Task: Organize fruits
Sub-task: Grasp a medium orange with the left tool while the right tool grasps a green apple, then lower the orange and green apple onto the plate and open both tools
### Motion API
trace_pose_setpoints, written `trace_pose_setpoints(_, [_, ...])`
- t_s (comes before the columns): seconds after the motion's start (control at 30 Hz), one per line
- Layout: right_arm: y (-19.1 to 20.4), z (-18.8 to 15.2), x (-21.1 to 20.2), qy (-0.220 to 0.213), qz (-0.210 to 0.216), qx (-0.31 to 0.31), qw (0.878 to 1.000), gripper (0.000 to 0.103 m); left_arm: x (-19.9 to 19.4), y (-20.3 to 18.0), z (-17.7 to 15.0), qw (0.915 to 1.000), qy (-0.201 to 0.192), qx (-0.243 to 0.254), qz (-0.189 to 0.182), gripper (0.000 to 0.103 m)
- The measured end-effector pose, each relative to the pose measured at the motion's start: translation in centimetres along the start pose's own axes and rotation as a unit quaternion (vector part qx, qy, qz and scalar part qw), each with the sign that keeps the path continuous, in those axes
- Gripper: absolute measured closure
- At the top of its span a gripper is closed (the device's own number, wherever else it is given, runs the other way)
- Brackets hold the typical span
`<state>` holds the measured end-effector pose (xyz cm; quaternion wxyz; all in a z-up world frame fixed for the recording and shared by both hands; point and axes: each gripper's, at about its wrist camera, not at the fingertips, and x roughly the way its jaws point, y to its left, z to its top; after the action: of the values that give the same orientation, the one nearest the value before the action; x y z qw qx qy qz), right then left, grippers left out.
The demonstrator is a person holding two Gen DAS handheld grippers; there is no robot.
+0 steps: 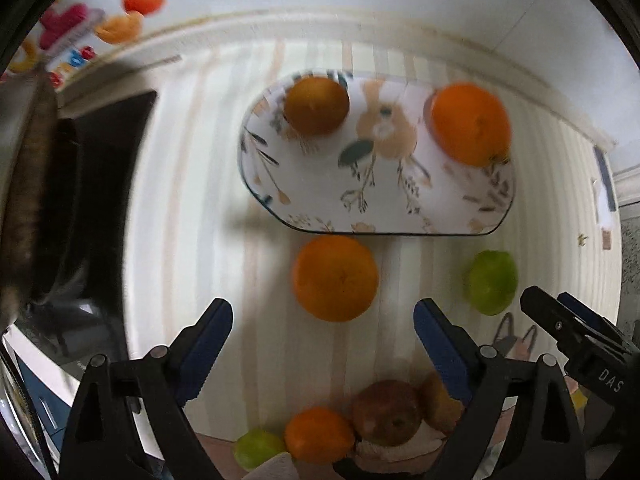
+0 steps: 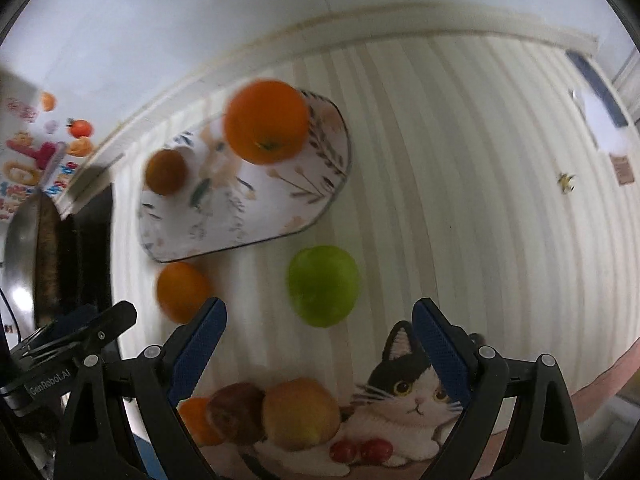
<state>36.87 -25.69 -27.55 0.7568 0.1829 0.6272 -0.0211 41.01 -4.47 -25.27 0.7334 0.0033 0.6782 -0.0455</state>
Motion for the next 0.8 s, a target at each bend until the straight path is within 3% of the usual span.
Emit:
trace_pose_setpoints(0.2, [-0.4,0.7,4.0,0.023,-0.007,0.005,1.0,0.008,4.4,-0.5,1.3,0.9988,0.048,0.005,0.012,0.01])
trace_pose_setpoints(0.3, [-0.4,1.0,5.6,0.041,-0.005,0.008,0.999,0.018,6.0,-0.8,1.6,0.998,0.059,0.011,0.019,0.012])
trace_pose_setpoints(0.37, [-0.3,1.2,6.5,0.05,0.001,0.007,0.999,0.035,6.5,-0.9,1.7,0.9981,0.059,0.009,0.013,0.029])
trace_pose_setpoints(0.4, [-0.2,1.3,6.8,0.053,0.006,0.007,0.999,0.038,6.6,-0.9,1.7,0.9982,0.059,0.006,-0.003,0.038])
trace_pose_setpoints(0.43, [-0.2,1.3,7.0,0.054,0.017,0.008,0.998,0.044,6.6,-0.9,1.6,0.9983,0.057,0.001,-0.007,0.039])
trace_pose_setpoints(0.57, [0.7,1.0,7.2,0.062,0.008,-0.009,0.998,0.044,6.3,-1.2,0.5,0.9989,0.045,0.008,0.004,0.039])
trace_pose_setpoints(0.8, [2.6,-2.0,7.3,0.1,0.032,-0.04,0.994,0.044,5.8,0.3,-4.0,0.9979,0.065,-0.006,0.003,0.039])
